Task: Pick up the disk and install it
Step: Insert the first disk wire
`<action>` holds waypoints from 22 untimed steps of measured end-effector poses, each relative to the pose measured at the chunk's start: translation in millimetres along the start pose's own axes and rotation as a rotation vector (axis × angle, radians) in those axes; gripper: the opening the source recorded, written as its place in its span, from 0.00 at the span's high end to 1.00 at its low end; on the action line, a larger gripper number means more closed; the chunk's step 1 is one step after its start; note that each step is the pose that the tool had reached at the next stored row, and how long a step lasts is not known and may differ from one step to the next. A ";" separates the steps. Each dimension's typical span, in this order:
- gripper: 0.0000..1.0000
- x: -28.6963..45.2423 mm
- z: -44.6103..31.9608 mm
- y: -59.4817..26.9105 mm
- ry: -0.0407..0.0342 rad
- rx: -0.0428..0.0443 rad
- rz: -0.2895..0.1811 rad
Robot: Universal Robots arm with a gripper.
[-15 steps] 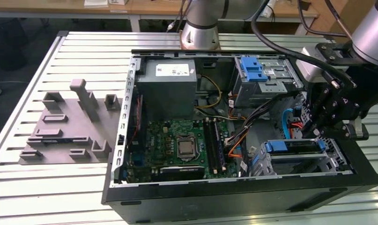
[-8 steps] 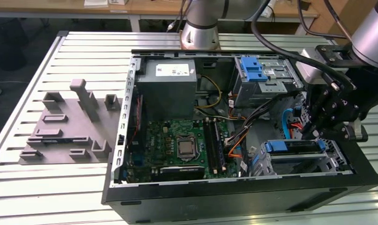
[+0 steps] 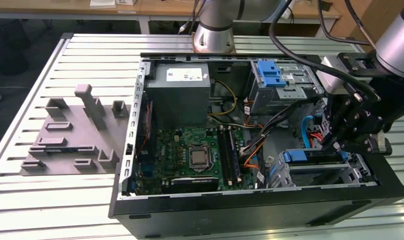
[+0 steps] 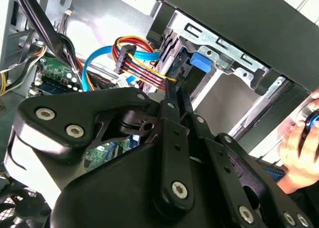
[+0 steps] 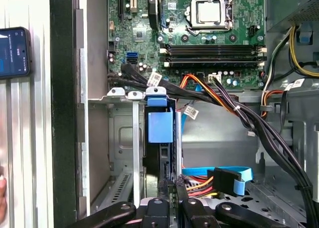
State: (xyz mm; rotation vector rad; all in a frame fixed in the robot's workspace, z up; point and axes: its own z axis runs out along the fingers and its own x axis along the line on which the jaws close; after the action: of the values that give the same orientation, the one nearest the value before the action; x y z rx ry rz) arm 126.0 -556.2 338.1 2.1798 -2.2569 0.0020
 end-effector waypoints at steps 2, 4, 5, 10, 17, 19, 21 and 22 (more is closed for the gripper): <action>0.83 0.0 0.7 -0.3 0.0003 -0.0027 0.005; 0.83 0.0 1.3 -1.1 0.0003 -0.0051 0.009; 0.83 0.0 1.8 -1.6 0.0000 -0.0061 0.009; 0.83 0.0 3.1 -3.4 0.0000 -0.0090 0.009; 0.83 0.6 4.2 -3.5 0.0000 -0.0091 0.017; 0.83 0.7 4.4 -3.5 0.0001 -0.0091 0.019; 0.83 0.7 4.5 -3.5 0.0000 -0.0091 0.021; 0.83 0.7 4.5 -3.5 0.0000 -0.0091 0.021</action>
State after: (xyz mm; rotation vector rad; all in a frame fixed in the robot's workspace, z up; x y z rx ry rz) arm 129.4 -557.0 333.6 2.1513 -2.2754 -0.0082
